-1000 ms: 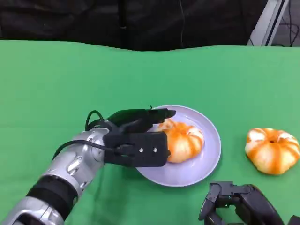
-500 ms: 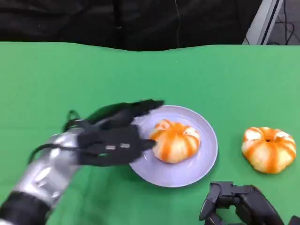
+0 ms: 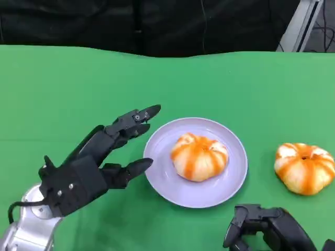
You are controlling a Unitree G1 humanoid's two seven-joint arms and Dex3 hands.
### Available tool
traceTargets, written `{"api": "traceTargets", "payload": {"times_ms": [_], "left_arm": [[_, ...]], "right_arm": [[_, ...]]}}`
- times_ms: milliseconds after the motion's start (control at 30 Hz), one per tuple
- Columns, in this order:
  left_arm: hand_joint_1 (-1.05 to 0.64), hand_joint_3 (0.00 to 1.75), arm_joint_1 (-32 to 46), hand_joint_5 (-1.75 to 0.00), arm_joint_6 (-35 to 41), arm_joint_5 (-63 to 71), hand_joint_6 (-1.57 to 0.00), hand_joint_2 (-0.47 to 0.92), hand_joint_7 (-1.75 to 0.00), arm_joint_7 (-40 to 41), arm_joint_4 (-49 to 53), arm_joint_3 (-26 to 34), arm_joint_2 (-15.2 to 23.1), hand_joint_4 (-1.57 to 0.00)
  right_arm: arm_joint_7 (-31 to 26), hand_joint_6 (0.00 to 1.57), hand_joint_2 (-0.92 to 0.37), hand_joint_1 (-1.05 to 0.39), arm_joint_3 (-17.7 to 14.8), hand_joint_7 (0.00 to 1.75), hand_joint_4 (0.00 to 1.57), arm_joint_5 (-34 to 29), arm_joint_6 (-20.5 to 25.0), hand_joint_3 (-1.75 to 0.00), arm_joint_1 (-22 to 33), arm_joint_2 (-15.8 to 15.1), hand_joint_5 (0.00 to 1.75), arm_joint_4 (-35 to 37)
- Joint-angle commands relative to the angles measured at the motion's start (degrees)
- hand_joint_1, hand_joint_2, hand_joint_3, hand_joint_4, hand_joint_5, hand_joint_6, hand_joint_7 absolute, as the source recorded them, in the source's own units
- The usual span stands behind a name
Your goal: Grasp the bread from the table and place it into the plate.
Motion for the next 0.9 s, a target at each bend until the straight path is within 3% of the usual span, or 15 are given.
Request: {"api": "traceTargets", "payload": {"times_ms": [33,300,400,467,900], "left_arm": [[-0.88,0.60,0.64,-0.07,-0.76,-0.25,-0.27,0.92,-0.02,0.58,-0.45,1.09,0.31,-0.45],[-0.88,0.60,0.65,-0.06,-0.77,-0.18,-0.28,0.92,-0.01,0.49,-0.44,1.20,0.23,-0.46],[-0.84,0.57,9.99,-0.08,-10.45,-7.43,-0.34,0.92,-0.03,2.22,-2.38,3.56,-4.72,-0.60],[-0.82,0.56,11.74,-0.08,-13.29,-8.89,-0.36,0.92,-0.03,2.07,-1.86,4.15,-5.76,-0.63],[-0.82,0.55,11.82,-0.05,-14.67,-8.85,-0.38,0.92,-0.02,1.08,-1.06,5.08,-6.57,-0.65]], "right_arm": [[0.33,0.88,-0.61,-0.09,-0.65,1.16,0.85,1.02,-0.85,-0.97,-0.29,-0.64,1.43,0.34],[0.46,0.88,-0.62,-0.09,-0.74,1.16,0.85,1.02,-0.87,-0.96,-0.31,-0.59,1.43,0.37],[0.29,0.88,-0.62,-0.09,-0.67,1.16,0.85,0.87,-0.37,-0.95,0.14,-0.67,1.43,-0.40],[0.29,0.88,-0.63,-0.09,-0.67,1.15,0.85,0.82,-0.23,-0.95,0.19,-0.71,1.43,-0.54],[0.29,0.88,-0.64,-0.09,-0.67,1.14,0.84,0.81,-0.18,-0.93,0.23,-0.71,1.44,-0.61]]}}
